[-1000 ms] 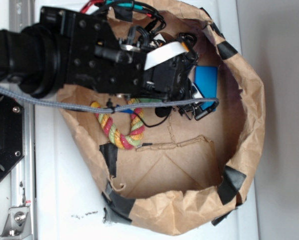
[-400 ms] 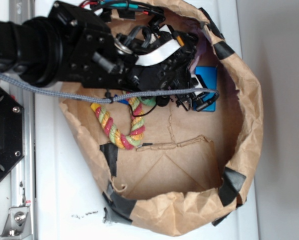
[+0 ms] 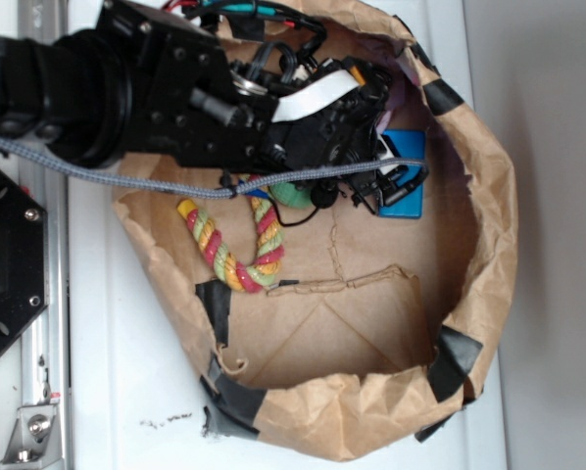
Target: Grab the silver keys.
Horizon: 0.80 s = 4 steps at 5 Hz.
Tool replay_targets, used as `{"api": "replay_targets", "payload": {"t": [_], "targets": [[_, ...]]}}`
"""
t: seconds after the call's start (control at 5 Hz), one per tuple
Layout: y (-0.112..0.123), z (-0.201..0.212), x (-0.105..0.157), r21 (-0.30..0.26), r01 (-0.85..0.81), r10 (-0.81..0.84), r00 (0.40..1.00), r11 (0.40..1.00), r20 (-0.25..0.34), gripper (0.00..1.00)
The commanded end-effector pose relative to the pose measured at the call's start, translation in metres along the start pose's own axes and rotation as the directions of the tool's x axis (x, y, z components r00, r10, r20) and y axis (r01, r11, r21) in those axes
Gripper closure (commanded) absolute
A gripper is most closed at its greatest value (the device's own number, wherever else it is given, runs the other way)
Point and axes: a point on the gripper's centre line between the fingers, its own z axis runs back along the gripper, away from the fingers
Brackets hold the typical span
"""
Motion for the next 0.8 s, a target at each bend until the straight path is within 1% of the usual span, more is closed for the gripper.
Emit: {"api": "replay_targets", "payload": {"t": [0.0,0.6], "targets": [[0.0011,0.0077,0.0063,0.009,0.025,-0.025,1.000,1.000,0.014,1.00],[-0.0054,0.0059,0.0070,0.020,0.012,-0.012,1.000,1.000,0.019,1.00]]}}
